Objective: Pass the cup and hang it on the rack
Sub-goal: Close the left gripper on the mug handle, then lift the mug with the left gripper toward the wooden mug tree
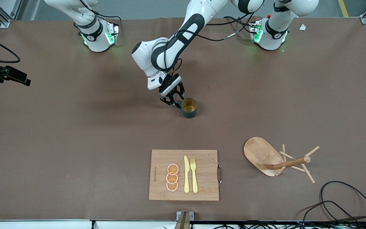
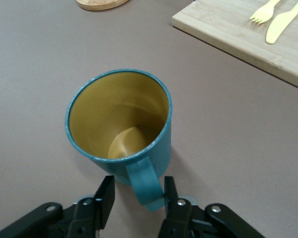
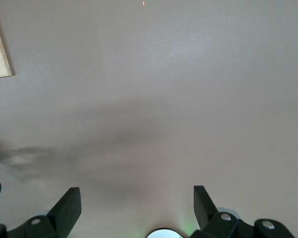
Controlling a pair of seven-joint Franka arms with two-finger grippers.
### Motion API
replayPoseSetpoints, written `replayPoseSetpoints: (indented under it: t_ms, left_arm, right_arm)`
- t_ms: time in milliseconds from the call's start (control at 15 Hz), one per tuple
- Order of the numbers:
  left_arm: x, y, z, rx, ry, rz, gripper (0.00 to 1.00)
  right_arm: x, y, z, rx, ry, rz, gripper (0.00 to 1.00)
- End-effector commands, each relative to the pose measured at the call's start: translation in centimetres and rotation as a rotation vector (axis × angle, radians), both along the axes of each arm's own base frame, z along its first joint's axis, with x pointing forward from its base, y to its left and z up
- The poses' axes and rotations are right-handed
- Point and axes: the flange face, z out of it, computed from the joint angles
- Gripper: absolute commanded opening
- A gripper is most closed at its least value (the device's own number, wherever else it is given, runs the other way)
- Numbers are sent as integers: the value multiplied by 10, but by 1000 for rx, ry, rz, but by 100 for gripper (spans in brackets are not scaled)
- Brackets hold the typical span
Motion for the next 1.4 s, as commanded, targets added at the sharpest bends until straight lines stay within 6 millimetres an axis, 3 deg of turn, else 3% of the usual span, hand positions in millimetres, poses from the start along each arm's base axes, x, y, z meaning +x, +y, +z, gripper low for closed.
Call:
replayPoseSetpoints:
  t_ms: [0, 133, 333, 400, 667, 733, 933, 1067, 1200, 1333]
  left_arm:
    - [0, 0, 4, 8, -35, 27, 44]
    - [-1, 1, 5, 19, -31, 35, 36]
    - [-3, 2, 5, 32, -25, 43, 14]
    - [-3, 1, 14, 22, -27, 40, 8]
    - [7, -3, 67, -34, -23, 25, 3]
    - [18, 3, 81, -53, -8, 36, 3]
    - [55, 24, 139, -118, 46, 44, 2]
    - [87, 50, 193, -187, 87, 52, 2]
    - [123, 90, 261, -279, 118, 54, 2]
    - [150, 128, 306, -365, 157, 62, 2]
  right_arm:
    - [-19, 0, 8, 6, -20, -12, 100]
    - [-21, -1, 11, 8, -26, 8, 100]
    - [-28, -1, 20, 9, -38, 20, 100]
    - [-31, -2, 24, 10, -44, 20, 100]
    - [-38, -3, 34, 10, -62, 28, 100]
    - [-40, -3, 37, 11, -70, 36, 100]
    - [-47, -6, 44, 7, -65, 39, 100]
    - [-46, -5, 44, 5, -66, 45, 100]
    - [-46, -5, 45, -16, -67, 51, 100]
    - [-46, -7, 45, -27, -65, 113, 100]
